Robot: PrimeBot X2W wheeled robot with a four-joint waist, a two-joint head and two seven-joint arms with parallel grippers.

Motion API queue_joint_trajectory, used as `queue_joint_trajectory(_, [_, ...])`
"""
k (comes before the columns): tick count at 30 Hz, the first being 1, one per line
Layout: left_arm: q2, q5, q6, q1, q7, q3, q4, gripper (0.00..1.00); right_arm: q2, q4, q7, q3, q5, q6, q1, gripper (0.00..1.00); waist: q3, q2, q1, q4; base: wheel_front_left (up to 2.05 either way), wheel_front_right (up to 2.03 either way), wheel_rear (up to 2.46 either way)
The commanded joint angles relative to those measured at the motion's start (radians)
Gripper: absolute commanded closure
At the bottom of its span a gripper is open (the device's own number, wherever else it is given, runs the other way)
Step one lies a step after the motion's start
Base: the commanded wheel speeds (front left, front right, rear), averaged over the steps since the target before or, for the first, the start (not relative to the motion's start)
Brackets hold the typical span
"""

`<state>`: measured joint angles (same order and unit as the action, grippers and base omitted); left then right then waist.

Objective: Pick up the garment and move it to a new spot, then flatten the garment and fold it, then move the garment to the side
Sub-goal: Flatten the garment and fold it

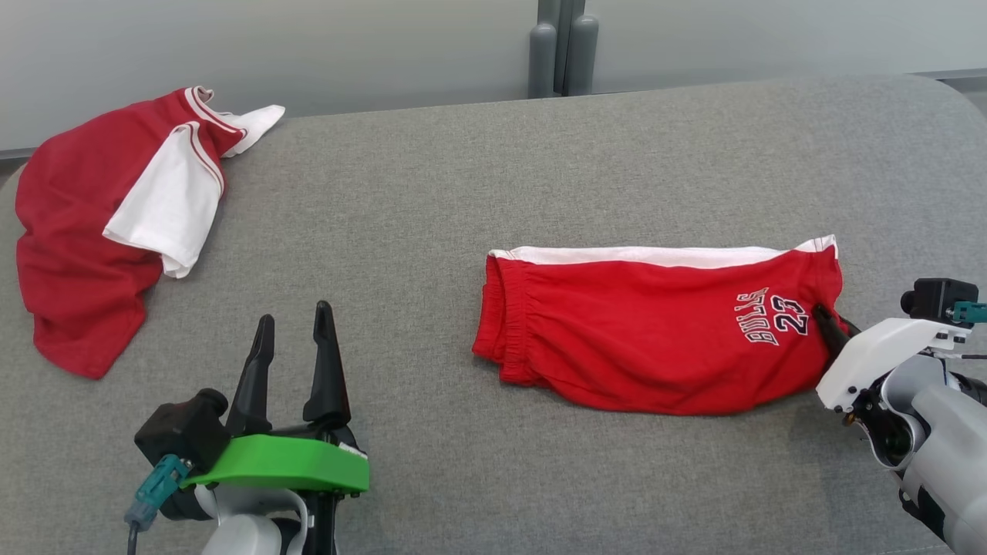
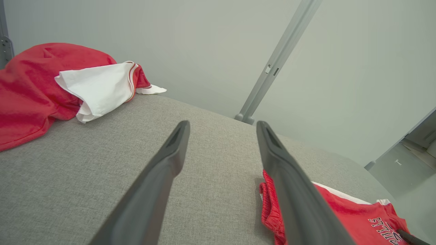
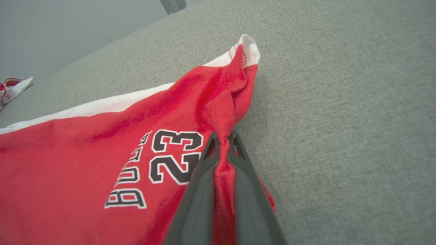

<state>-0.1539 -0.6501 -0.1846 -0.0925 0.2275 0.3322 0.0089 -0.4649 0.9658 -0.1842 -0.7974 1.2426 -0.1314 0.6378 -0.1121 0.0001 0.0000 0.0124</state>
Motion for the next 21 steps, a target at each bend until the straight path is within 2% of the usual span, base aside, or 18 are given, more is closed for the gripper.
queue_joint_trajectory(1, [-0.007, -0.005, -0.005, 0.0, 0.005, -0.003, 0.005, 0.0, -0.002, 0.005, -0.005, 0.002, 0.006, 0.001, -0.003, 1.0, 0.004, -0.0001, 0.0, 0.0, 0.0, 0.0, 0.0])
queue_joint_trajectory(21, [0.001, -0.022, -0.001, 0.016, 0.014, -0.008, 0.024, 0.0, -0.015, 0.002, -0.006, -0.016, -0.038, 0.001, 0.087, 1.0, 0.032, -0.0001, 0.0, -0.028, 0.0, 0.0, 0.0])
